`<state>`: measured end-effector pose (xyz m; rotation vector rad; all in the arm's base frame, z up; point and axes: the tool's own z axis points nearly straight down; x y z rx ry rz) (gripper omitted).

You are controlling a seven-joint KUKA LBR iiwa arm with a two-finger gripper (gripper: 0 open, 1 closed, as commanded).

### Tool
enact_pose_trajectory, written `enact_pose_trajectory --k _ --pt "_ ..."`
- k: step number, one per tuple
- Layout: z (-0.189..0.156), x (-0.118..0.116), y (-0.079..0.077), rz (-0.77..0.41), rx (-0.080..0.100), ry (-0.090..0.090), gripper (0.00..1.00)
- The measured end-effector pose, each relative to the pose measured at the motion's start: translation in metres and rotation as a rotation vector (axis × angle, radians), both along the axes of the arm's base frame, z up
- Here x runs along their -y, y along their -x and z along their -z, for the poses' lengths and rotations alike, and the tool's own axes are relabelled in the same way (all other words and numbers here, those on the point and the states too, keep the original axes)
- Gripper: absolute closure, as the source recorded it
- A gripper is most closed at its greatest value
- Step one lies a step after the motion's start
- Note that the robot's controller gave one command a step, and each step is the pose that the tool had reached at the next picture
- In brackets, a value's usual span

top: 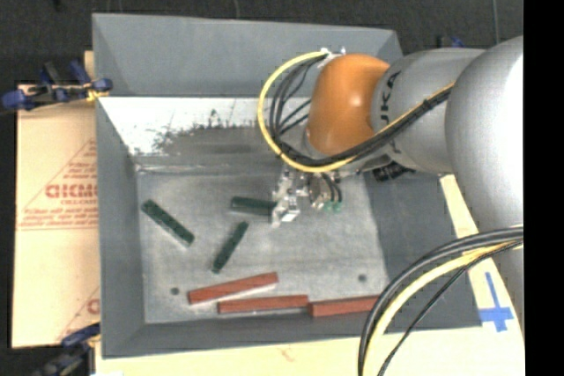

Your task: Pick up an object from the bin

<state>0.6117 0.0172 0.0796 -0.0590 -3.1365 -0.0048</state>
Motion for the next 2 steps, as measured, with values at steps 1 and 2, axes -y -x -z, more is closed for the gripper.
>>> enact_pose_trajectory --k 1,2 --pt "-0.1566 0.0066 0.0219 0.057 0.013 0.002 1.00" --pt "-0.1551 0.0066 0.0225 0.057 0.010 0.002 1.00"
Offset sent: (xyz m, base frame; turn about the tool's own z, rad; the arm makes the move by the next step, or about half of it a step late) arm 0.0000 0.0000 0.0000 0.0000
